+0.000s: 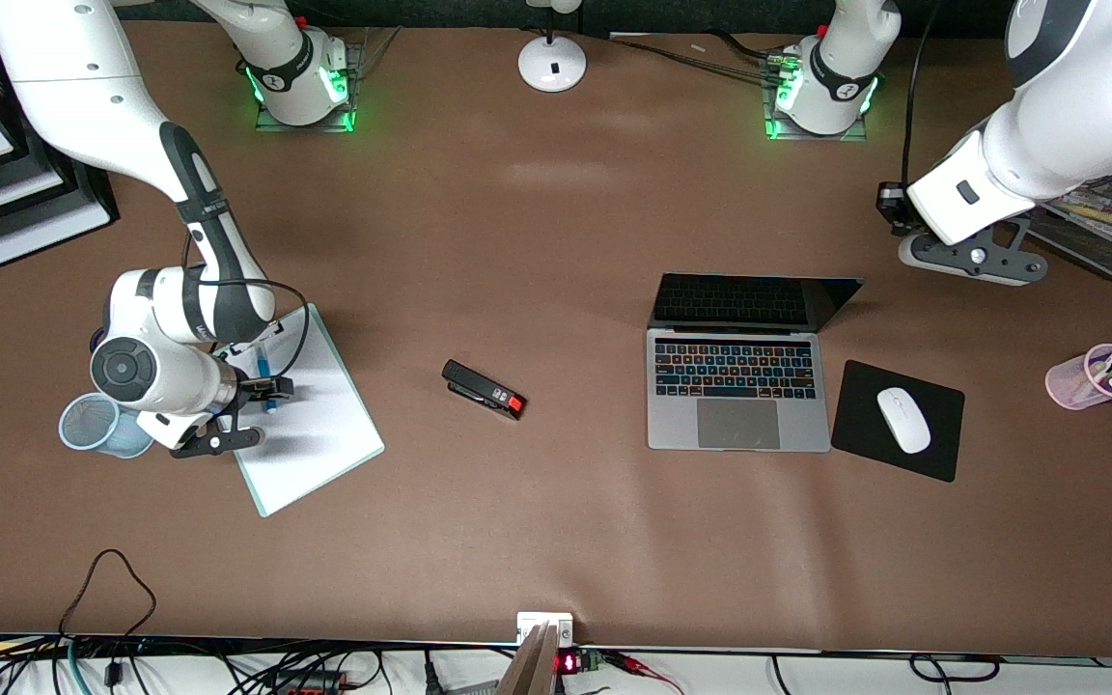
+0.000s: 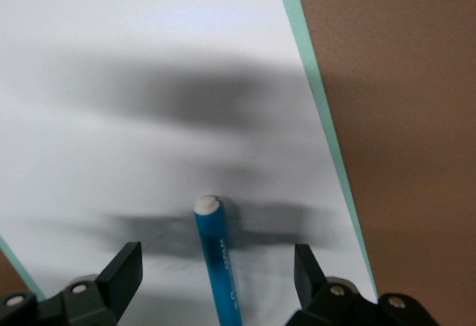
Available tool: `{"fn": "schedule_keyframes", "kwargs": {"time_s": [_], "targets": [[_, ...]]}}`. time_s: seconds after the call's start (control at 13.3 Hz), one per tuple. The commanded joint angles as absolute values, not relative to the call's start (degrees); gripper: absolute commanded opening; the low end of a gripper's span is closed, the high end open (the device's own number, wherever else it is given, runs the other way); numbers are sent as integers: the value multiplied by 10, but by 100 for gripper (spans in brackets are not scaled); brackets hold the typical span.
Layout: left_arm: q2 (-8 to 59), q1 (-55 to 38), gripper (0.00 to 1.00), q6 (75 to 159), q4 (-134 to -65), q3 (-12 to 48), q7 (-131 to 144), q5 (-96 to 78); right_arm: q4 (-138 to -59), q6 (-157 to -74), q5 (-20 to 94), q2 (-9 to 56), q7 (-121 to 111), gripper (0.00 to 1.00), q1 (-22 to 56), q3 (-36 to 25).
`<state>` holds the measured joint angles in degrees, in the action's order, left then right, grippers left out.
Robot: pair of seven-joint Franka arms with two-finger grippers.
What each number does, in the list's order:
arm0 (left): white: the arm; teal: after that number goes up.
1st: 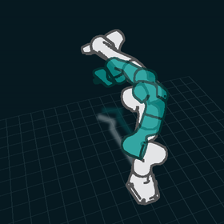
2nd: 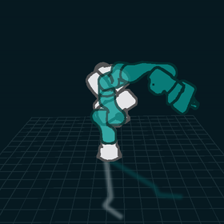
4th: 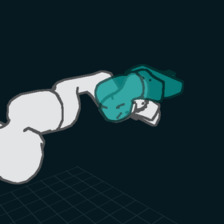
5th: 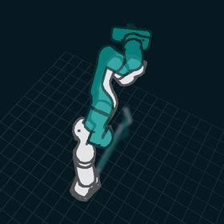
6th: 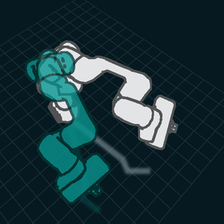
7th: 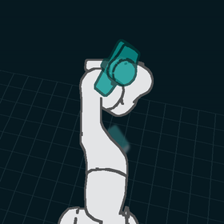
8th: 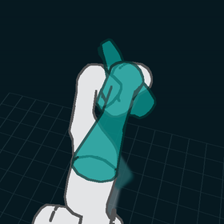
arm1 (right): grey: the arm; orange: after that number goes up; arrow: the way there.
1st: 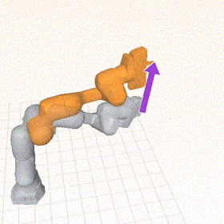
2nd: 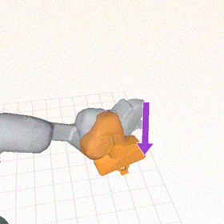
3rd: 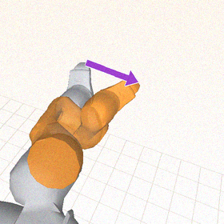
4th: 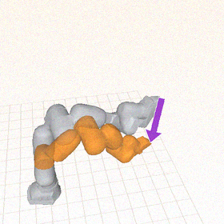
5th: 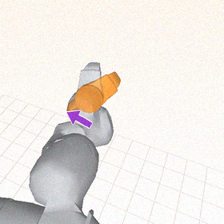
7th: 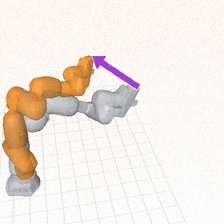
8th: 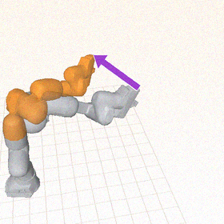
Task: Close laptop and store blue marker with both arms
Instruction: 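Grasp the blue marker with the right gripper while the left gripper reaches the laptop lid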
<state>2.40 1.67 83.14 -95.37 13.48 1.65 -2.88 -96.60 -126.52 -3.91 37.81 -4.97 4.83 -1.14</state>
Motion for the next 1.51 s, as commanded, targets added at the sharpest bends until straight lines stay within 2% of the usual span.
{"fn": "schedule_keyframes", "kwargs": {"time_s": [0.0, 0.15, 0.3, 0.68, 0.9, 1.06, 1.43], "targets": [[17, 23, 0, 825, -973, 139, 40, -68, -968, -1271, -49, 375, -72, 86, 43, -8], [17, 14, 0, 863, -998, 152, 86, -71, -967, -1271, -49, 381, -97, 79, 42, -8], [3, 16, 0, 920, -1060, 193, 124, -71, -966, -1272, -49, 383, -112, 69, 41, -8], [-40, 17, 0, 1067, -1201, 256, 162, -69, -964, -1273, -51, 387, -124, 65, 43, -8], [-39, 17, 0, 1148, -1256, 262, 166, -69, -964, -1280, -51, 393, -125, 65, 42, -8], [-31, 17, 0, 1193, -1277, 262, 167, -68, -964, -1283, -50, 395, -127, 62, 43, -8], [3, 20, 0, 1247, -1275, 262, 166, -7, -963, -1284, -49, 399, -133, 55, 43, -7]]}}
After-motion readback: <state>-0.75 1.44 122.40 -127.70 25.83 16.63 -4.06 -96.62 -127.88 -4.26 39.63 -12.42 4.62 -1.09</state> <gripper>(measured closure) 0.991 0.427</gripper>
